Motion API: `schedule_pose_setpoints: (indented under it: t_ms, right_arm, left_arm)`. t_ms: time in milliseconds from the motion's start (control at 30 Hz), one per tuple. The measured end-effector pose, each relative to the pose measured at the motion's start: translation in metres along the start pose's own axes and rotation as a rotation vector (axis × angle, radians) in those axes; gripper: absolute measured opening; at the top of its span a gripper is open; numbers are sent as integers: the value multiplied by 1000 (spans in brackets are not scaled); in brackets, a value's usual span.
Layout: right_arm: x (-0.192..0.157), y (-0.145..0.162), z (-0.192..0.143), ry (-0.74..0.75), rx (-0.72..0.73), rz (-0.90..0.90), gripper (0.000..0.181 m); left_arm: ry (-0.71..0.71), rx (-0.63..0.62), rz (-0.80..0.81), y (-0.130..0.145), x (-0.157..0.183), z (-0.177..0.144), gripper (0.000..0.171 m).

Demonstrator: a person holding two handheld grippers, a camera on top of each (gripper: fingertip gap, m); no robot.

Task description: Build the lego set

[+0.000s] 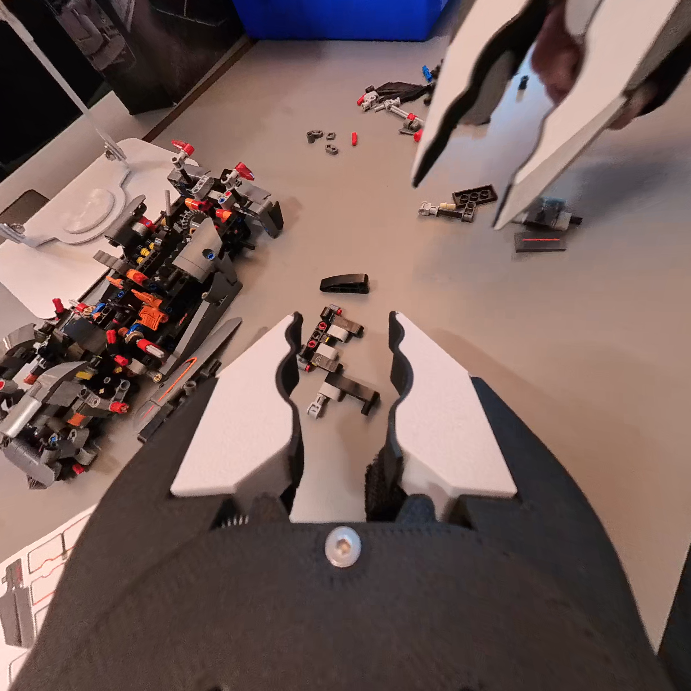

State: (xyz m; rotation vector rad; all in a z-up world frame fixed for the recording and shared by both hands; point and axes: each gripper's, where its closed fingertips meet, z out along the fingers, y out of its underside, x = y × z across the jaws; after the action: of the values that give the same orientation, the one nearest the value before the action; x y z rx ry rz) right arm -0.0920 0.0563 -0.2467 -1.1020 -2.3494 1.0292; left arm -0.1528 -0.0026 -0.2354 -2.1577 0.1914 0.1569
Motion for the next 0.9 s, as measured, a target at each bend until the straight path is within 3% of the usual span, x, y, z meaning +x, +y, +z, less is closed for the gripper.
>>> schedule_pose_setpoints:
  t_ms: [233,367,500,667,900]
  right_arm:
    - [19,-4,51,-21,-134,51,46]
    - [24,-7,68,0,-138,106,37]
    - [29,-6,76,28,-137,128,7]
    - [32,-10,55,41,-93,153,5]
    - [22,8,-24,102,-6,244,6]
  left_arm:
    - [-13,-8,-22,11,-4,-4,45]
    - [-16,-4,-37,14,-8,-4,44]
    - [-12,5,-41,14,-9,-2,44]
    - [-22,10,-23,11,-12,-6,43]
    - [15,-20,-9,20,-17,-32,44]
